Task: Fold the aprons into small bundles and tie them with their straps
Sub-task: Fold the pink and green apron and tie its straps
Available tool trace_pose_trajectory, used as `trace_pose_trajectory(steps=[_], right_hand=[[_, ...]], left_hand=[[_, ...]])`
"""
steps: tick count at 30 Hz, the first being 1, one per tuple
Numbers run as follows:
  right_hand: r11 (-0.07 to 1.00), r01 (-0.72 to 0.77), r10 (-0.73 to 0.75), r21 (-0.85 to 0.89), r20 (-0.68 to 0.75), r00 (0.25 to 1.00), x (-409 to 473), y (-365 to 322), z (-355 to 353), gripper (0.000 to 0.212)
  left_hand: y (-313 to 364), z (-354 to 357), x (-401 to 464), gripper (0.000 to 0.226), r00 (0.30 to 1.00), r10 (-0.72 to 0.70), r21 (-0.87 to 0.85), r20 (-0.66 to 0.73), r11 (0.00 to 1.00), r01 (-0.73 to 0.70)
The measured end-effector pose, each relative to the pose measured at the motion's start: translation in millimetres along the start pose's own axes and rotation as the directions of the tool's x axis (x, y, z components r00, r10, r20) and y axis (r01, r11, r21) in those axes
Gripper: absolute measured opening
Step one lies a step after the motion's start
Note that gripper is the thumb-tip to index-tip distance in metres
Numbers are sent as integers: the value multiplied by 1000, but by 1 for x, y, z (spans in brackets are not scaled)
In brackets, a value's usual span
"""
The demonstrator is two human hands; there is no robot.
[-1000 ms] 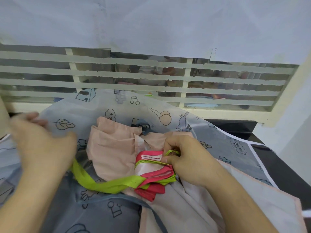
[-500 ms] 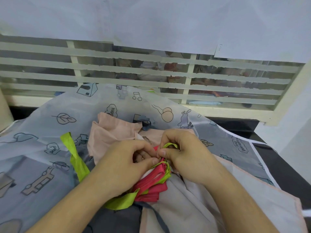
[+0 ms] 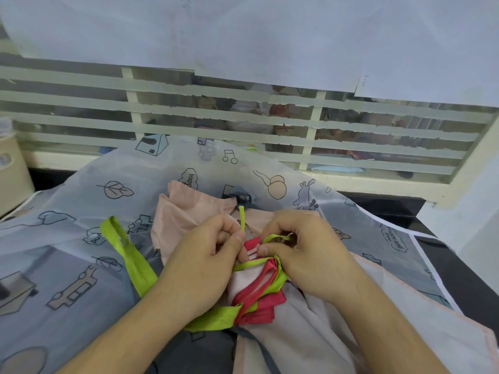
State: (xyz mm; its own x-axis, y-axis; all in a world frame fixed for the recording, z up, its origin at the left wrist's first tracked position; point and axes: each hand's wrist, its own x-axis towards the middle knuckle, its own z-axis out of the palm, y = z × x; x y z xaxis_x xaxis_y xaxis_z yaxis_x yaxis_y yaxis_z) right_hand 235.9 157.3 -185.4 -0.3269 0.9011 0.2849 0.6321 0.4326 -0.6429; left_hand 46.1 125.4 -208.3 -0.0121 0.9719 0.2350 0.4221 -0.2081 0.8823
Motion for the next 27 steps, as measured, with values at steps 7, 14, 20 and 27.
trace_pose_trajectory(steps=[7,14,20,27], right_hand=[[982,65,-69,178,13,998,-2,-9,2,14],[964,70,-64,257,-34,997,-3,-13,4,17],[944,-6,-6,330,34,999,-3,-11,4,15],[964,-56,54,259,18,998,-3,-10,6,21]], left_hand=[[-2,-1,1,15,999,17,28,29,999,-18],[0,-7,0,13,981,21,-62,195,998,-9],[-2,-9,1,13,968,34,-92,250,996,-12],[-3,-15,4,19,944,-32,-213,327,971,107]])
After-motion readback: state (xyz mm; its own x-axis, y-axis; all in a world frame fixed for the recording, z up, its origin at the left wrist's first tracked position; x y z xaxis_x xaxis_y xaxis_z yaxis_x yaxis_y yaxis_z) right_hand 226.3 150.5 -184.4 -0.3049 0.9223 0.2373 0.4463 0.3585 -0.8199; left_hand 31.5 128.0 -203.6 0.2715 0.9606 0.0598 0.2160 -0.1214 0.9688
